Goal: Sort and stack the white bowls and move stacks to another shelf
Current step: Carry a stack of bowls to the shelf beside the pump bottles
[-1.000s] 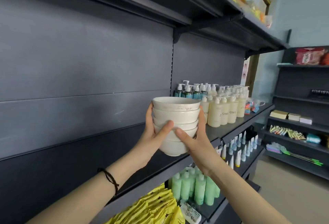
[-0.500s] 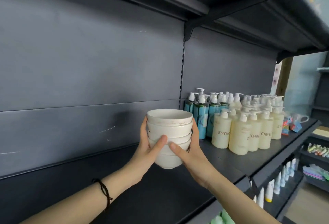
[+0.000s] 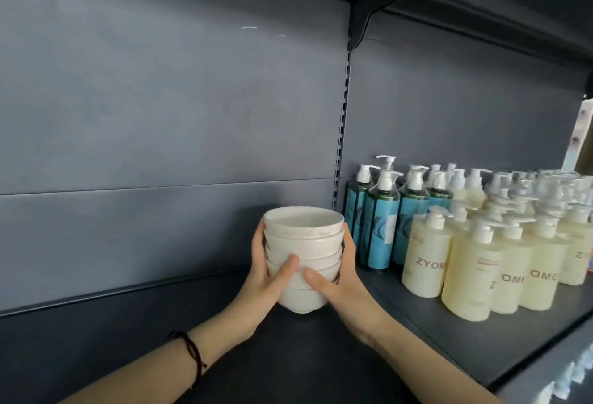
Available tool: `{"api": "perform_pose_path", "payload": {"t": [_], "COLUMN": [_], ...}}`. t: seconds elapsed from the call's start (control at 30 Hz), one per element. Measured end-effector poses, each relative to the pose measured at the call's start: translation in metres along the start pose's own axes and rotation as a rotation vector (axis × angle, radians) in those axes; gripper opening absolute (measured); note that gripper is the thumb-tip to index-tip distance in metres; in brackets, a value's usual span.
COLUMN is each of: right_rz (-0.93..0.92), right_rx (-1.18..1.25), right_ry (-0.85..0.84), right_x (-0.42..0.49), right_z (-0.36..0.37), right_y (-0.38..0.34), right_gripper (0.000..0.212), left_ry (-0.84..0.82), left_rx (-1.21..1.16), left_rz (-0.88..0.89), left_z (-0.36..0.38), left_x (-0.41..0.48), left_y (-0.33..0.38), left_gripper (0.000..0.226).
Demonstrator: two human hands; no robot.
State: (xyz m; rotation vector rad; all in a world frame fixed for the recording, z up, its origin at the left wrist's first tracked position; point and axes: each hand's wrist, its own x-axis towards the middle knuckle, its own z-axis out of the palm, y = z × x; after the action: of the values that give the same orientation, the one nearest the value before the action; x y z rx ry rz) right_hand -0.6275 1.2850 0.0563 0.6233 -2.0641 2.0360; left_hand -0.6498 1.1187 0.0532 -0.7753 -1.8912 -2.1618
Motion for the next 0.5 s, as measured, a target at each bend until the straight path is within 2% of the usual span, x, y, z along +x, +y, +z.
{"api": "perform_pose_path", "payload": {"t": [0.13,0.3,0.5], "right_rz": [0.007,0.024,0.037], "right_rx": [0.015,0.021,-0.018], "right_ry": [-0.051,-0.121,-0.187], "right_x": [0.016,0.039,0.067], "right_z": [-0.019,-0.035,-0.052], "right_y": [0.012,0.024,0.036], "right_gripper": [0.118,0.123,0.125], "left_ry": [0.071,0.068,0.114], "left_rx": [0.053,0.077,0.131], "left_rz": [0.015,-0.010,-0.016], "left_z": [0.010,0.013,0.018], "left_x": [0.014,0.028,0.045], "left_y": [-0.011,-0.019,-0.028], "left_gripper": [0.093,0.081,0.085]}}
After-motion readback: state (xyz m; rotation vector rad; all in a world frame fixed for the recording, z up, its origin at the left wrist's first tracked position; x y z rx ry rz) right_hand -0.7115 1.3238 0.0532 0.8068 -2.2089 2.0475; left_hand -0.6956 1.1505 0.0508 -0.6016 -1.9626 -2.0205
